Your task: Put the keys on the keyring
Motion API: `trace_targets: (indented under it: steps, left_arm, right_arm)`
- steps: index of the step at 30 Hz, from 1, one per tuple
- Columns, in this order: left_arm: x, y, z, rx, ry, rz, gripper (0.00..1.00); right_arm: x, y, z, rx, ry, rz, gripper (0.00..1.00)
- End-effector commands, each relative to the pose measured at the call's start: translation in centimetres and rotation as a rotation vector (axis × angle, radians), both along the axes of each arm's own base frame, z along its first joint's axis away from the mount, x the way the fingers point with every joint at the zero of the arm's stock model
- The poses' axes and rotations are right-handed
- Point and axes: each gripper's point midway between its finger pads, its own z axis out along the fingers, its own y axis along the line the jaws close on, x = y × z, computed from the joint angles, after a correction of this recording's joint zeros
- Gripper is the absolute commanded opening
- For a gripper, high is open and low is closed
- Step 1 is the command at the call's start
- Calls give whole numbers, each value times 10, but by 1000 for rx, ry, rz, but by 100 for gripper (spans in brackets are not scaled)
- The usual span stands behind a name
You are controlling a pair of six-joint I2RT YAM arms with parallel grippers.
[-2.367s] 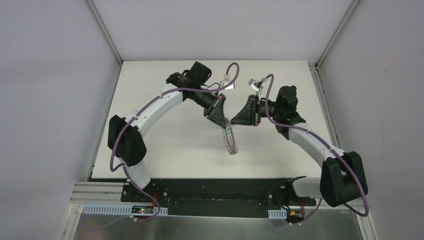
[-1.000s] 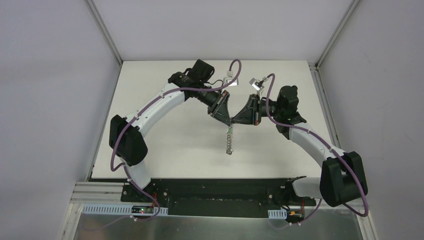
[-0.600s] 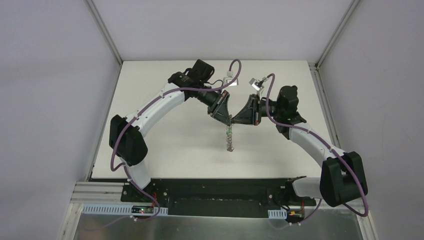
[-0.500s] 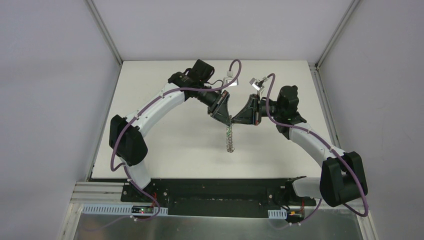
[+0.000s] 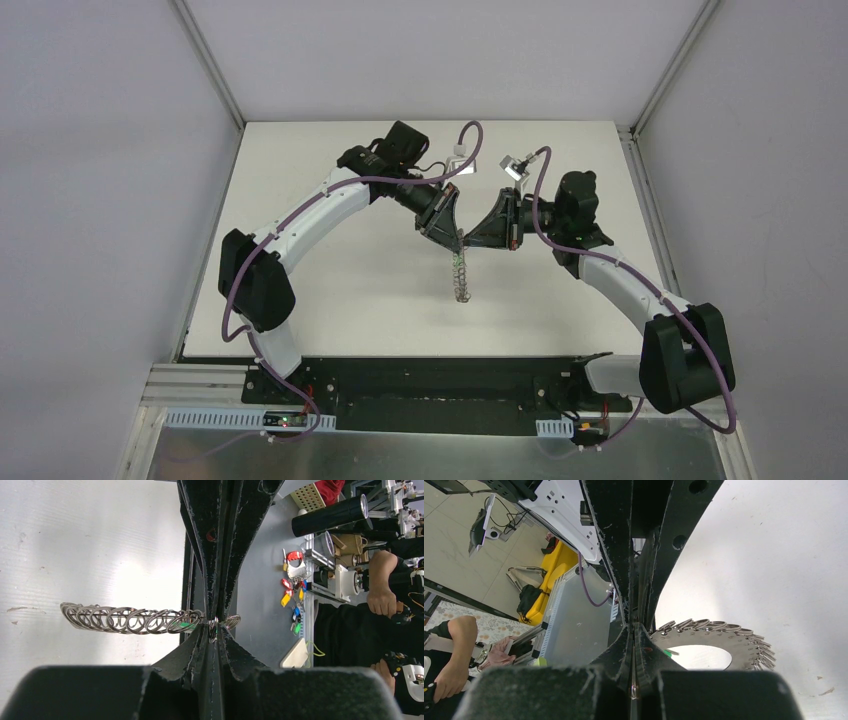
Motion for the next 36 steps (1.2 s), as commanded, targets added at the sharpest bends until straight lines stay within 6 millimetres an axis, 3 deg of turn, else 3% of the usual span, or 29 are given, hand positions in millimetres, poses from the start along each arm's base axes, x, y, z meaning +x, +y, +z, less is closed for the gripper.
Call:
trace_targets:
  steps: [1, 3, 14, 36]
  left_arm:
    - [-8, -1, 25, -67, -38, -20, 8]
    - [-8, -1, 25, -69, -36, -21, 0]
    - [-6, 12, 25, -10, -79, -4, 0]
    - [2, 16, 33, -7, -83, 28, 0]
  right_arm:
    - [2, -2, 14, 29, -82, -6, 0]
    - [2, -2, 14, 29, -83, -6, 0]
    - [-1, -5, 12, 29, -105, 8, 0]
    - [-4, -6, 4, 8, -106, 26, 0]
